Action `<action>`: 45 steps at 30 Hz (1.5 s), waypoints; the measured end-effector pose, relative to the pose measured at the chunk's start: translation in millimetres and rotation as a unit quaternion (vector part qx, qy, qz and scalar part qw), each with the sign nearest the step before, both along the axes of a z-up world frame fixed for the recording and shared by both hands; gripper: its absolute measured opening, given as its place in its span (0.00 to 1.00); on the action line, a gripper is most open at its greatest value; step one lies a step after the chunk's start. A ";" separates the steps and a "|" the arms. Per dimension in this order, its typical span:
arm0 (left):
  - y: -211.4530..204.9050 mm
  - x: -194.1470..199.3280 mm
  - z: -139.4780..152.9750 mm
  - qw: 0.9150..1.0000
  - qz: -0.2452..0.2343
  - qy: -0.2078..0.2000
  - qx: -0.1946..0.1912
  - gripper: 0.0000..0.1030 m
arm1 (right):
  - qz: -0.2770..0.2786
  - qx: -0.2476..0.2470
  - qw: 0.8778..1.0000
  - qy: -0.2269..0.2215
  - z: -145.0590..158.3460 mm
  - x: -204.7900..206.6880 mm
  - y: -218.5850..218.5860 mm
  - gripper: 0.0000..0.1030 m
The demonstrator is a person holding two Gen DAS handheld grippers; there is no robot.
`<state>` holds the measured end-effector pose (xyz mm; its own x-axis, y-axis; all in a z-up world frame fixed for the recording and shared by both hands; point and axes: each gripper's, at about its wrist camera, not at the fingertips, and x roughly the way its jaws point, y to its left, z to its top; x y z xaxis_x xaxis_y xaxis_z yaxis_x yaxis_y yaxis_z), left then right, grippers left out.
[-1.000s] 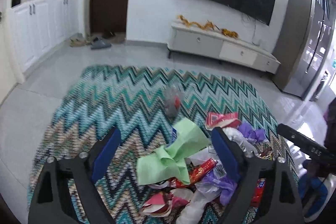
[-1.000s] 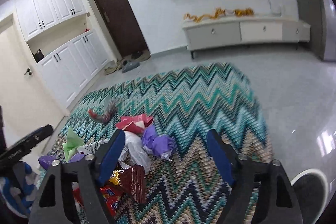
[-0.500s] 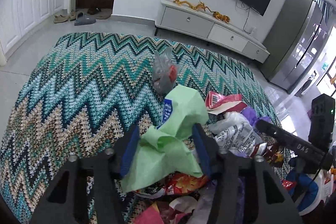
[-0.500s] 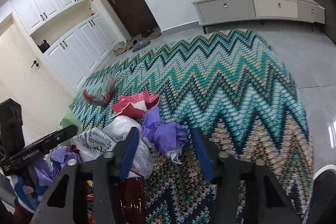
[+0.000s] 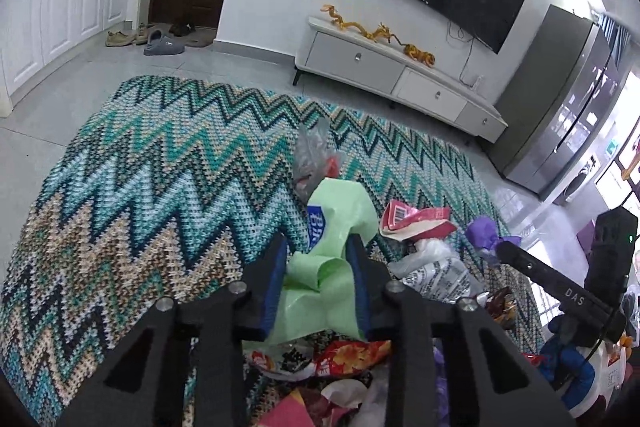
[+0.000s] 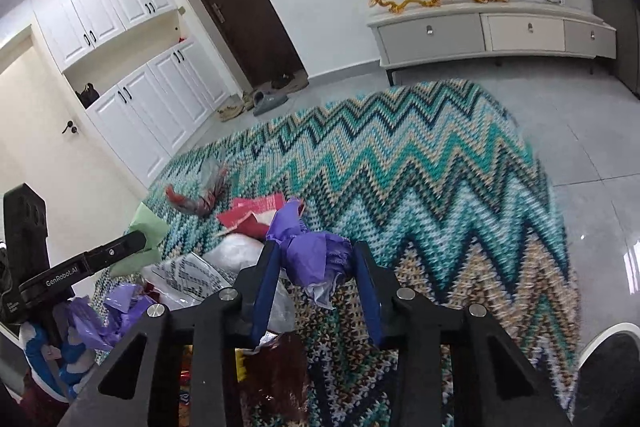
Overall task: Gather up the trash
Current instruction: 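Grasp the purple plastic bag with the right tool while the left grasps green paper, then carry the purple bag and green paper over to the white trash bin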
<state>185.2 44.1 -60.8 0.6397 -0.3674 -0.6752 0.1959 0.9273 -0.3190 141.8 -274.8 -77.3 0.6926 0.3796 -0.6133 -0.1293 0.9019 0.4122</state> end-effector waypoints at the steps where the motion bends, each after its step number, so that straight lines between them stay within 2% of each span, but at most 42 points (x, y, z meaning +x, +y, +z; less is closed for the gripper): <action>1: 2.8 -3.2 5.1 1.000 0.004 -0.003 -0.002 0.28 | -0.002 0.000 1.000 -0.005 4.7 -3.6 -1.6 0.34; 7: 7.6 -29.2 40.2 0.999 0.019 -0.030 0.001 0.28 | -0.010 -0.001 0.999 -0.032 36.0 -29.3 -9.0 0.34; 14: -3.6 -74.0 91.1 0.997 0.017 -0.075 0.003 0.28 | -0.033 -0.001 0.997 -0.070 74.5 -79.3 -29.1 0.34; 21: -57.3 -108.9 133.1 0.994 -0.028 -0.109 -0.007 0.28 | -0.081 0.000 0.992 -0.100 100.8 -137.8 -72.0 0.34; 25: -101.9 -120.2 143.8 0.991 -0.068 -0.114 -0.018 0.28 | -0.116 -0.002 0.987 -0.108 106.6 -168.6 -104.8 0.34; 30: -174.6 -124.5 144.5 0.985 -0.131 -0.103 -0.033 0.28 | -0.172 -0.010 0.979 -0.106 103.8 -203.3 -149.5 0.34; 35: -257.2 -127.8 134.2 0.976 -0.199 -0.079 -0.036 0.28 | -0.234 -0.031 0.968 -0.084 90.4 -232.3 -191.2 0.34; 41: -350.8 -123.6 100.3 0.964 -0.264 -0.026 -0.030 0.28 | -0.298 -0.042 0.953 -0.027 55.6 -253.7 -238.1 0.34; 45: -394.5 -122.5 74.9 0.954 -0.298 0.009 -0.027 0.29 | -0.322 -0.038 0.946 0.007 32.9 -259.5 -259.9 0.35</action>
